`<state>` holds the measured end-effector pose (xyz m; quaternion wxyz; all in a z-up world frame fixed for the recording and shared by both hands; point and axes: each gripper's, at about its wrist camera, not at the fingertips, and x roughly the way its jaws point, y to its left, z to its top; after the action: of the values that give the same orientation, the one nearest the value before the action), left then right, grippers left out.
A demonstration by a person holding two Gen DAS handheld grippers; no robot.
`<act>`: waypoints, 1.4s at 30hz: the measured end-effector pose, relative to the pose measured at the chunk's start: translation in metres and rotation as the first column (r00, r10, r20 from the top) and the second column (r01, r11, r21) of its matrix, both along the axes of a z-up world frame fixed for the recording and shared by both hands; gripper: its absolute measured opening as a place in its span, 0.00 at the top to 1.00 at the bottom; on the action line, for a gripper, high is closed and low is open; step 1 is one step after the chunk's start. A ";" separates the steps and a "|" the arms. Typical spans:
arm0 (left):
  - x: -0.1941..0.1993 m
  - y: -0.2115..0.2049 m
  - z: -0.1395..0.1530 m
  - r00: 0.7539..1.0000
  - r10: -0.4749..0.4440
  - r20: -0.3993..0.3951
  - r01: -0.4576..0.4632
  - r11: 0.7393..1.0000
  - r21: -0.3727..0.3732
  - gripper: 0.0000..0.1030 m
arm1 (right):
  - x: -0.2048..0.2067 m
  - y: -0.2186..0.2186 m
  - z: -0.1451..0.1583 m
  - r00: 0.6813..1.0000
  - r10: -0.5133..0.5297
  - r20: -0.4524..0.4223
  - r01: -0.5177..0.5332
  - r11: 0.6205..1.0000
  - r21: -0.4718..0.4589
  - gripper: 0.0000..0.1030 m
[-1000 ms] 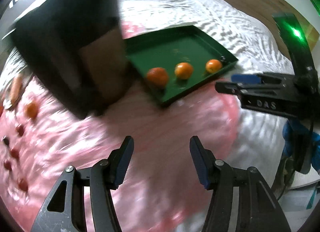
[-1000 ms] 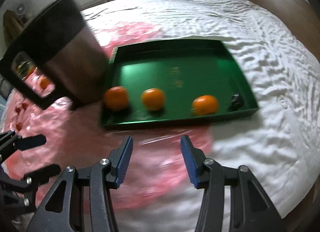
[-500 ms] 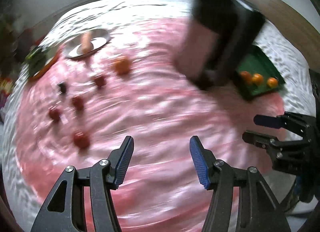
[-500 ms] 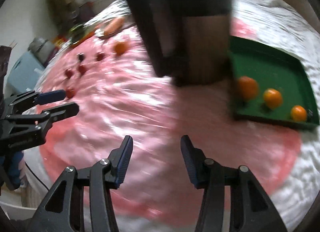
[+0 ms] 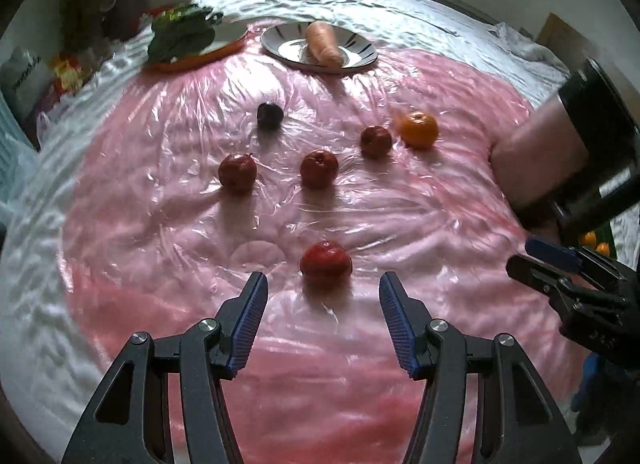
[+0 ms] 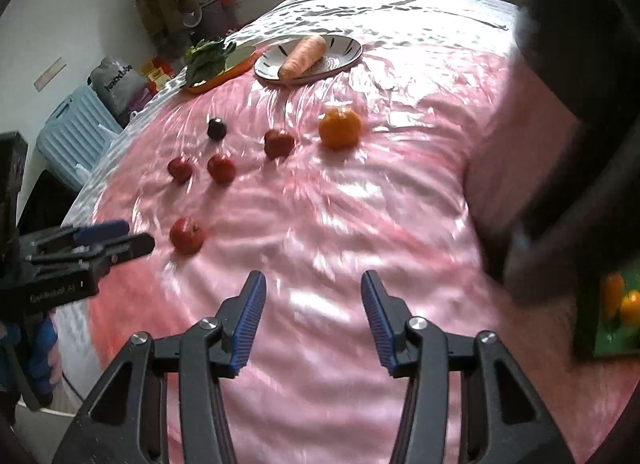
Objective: Organize fruits
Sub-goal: 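Move both grippers back from the tray toward the remaining fruit, then close the left gripper on a red apple while the right gripper grasps an orange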
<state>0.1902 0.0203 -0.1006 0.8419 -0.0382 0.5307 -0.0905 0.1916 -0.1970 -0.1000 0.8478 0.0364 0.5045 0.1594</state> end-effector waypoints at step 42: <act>0.033 0.007 -0.052 0.978 0.141 -0.156 -0.160 0.981 -0.112 0.69 | 0.163 0.045 -0.045 0.998 -0.051 0.041 0.056 0.991 -0.122 0.20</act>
<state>0.2235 0.0270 -0.1524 0.8007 -0.1373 0.5804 -0.0561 0.3546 -0.1520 -0.1446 0.8616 -0.0055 0.4963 0.1058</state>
